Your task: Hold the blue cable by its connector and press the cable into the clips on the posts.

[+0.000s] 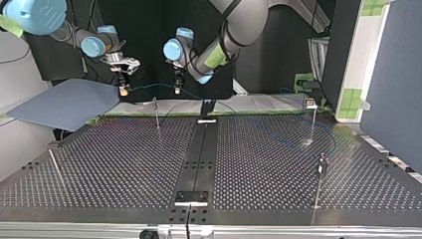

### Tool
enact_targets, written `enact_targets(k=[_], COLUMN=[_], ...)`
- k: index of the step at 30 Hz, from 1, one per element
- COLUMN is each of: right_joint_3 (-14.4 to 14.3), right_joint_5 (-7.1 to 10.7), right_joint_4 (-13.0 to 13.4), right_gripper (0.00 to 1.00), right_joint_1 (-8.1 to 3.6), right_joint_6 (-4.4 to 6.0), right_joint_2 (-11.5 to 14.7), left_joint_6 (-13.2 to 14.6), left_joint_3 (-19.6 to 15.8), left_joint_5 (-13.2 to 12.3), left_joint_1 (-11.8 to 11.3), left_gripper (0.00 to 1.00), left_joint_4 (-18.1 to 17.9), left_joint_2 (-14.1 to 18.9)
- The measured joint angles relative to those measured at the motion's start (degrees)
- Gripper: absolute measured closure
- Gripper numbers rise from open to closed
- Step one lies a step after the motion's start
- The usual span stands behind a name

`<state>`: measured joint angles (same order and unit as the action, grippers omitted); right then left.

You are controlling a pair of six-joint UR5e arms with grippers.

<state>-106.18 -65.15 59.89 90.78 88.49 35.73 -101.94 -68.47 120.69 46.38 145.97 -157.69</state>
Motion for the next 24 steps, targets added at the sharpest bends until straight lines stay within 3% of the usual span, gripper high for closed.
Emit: enact_targets(k=[4,9,15,24], right_joint_3=[0.99,2.40,3.33,5.48], right_joint_5=[-1.28,-1.68,-1.10,-0.28], right_joint_4=[-0.63,-2.05,-2.37,-2.72], right_gripper=[1.00,1.00,1.00,1.00], right_joint_1=[-0.31,-0.51,-0.30,-0.39], right_joint_6=[0.05,-0.06,0.49,1.87], right_joint_2=[0.01,0.01,-0.04,-0.03], left_joint_6=[-0.12,0.01,-0.17,-1.32], left_joint_3=[0.09,0.32,1.52,6.26], left_joint_5=[-0.26,-0.83,-2.14,-3.03], left_joint_1=[-0.55,-1.15,-1.50,-1.91], left_gripper=[1.00,1.00,1.00,1.00], left_joint_4=[0.29,0.34,0.50,2.89], left_joint_2=[-0.01,-0.03,-0.79,-1.94])
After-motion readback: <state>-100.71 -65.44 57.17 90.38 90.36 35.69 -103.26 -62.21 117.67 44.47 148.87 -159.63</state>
